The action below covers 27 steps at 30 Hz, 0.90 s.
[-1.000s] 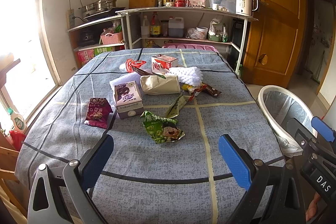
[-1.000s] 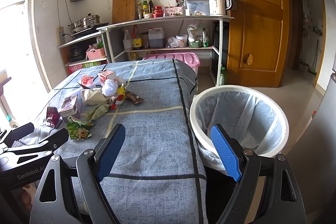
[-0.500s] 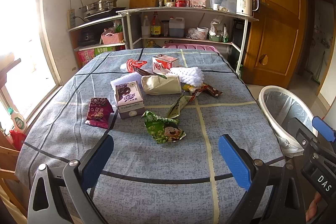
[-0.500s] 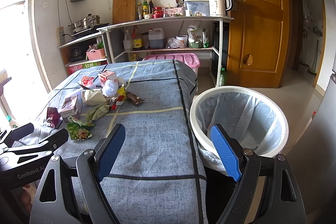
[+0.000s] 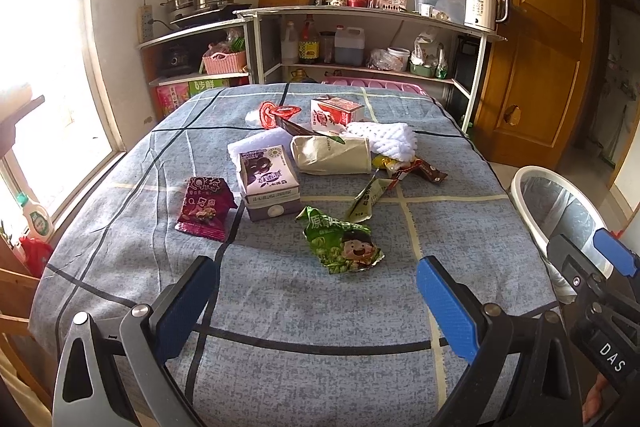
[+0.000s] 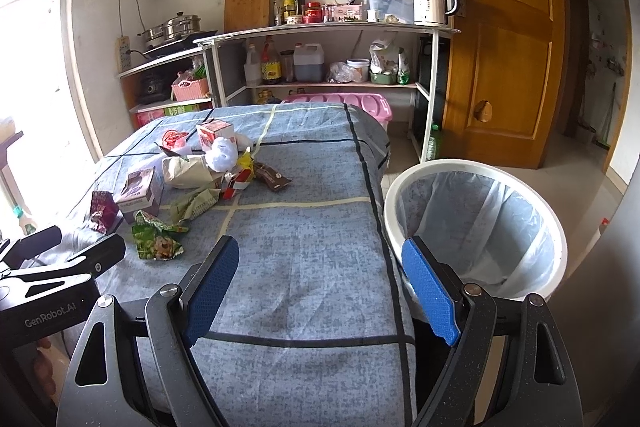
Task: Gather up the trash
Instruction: 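Grasp the green chip bag with the right gripper while the left gripper grasps the pink snack bag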
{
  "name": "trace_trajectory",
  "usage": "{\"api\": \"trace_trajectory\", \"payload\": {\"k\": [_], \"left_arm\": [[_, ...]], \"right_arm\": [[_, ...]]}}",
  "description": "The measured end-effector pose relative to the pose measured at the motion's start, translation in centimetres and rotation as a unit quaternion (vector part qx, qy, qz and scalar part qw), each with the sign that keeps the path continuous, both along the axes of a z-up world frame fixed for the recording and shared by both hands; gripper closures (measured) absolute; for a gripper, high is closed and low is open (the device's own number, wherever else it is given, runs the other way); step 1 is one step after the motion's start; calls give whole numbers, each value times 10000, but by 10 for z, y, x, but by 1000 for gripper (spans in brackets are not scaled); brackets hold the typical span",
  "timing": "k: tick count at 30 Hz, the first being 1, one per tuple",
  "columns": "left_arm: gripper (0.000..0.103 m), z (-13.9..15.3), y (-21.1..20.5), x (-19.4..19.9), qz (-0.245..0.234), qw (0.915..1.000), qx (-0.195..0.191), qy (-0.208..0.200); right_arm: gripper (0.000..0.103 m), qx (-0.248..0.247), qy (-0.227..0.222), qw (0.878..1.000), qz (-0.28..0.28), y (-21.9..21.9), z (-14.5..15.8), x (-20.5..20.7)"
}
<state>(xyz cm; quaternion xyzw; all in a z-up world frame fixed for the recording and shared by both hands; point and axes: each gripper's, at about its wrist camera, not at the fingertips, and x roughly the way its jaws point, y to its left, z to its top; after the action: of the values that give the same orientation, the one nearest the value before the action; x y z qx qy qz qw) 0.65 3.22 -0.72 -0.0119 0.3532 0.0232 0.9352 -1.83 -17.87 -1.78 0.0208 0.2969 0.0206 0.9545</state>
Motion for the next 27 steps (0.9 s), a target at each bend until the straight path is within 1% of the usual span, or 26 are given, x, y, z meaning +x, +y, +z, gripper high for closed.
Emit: {"api": "trace_trajectory", "payload": {"k": [4, 6, 8, 10, 12, 14, 16, 18, 22, 23, 25, 27], "left_arm": [[2, -3, 14, 3, 31, 10000, -85, 17], [2, -4, 29, 6, 8, 9998, -196, 19], [2, -8, 50, 11, 28, 9995, -299, 37], [2, -14, 73, 19, 80, 9991, -378, 149], [11, -20, 98, 26, 334, 9984, -361, 270], [12, -24, 119, 32, 460, 9981, -313, 262], [12, -31, 136, 41, 597, 9971, -251, 408], [12, -36, 150, 48, 584, 9965, -354, 487], [12, -37, 163, 57, 555, 9964, -486, 427], [12, -37, 163, 60, 490, 9966, -525, 405], [12, -37, 163, 67, 347, 9968, -559, 446], [12, -40, 161, 74, 162, 9963, -662, 526]], "right_arm": [[19, 72, -7, 9996, 259, 15, -2, 10], [19, 138, 10, 9989, 455, 26, -4, 17], [19, 214, 143, 9971, 711, 39, -9, 27], [19, 337, 340, 9936, 1027, 56, -16, 39], [19, 411, 439, 9896, 1305, 72, -23, 49], [19, 329, 510, 9871, 1484, 87, -29, 57], [19, 202, 587, 9854, 1588, 102, -35, 66], [19, 192, 608, 9838, 1677, 112, -39, 72], [20, 172, 820, 9795, 1832, 128, -46, 88], [22, 236, 911, 9782, 1853, 128, -48, 91], [34, 305, 1002, 9763, 1894, 131, -50, 93], [40, 275, 1060, 9754, 1914, 134, -53, 93]]}}
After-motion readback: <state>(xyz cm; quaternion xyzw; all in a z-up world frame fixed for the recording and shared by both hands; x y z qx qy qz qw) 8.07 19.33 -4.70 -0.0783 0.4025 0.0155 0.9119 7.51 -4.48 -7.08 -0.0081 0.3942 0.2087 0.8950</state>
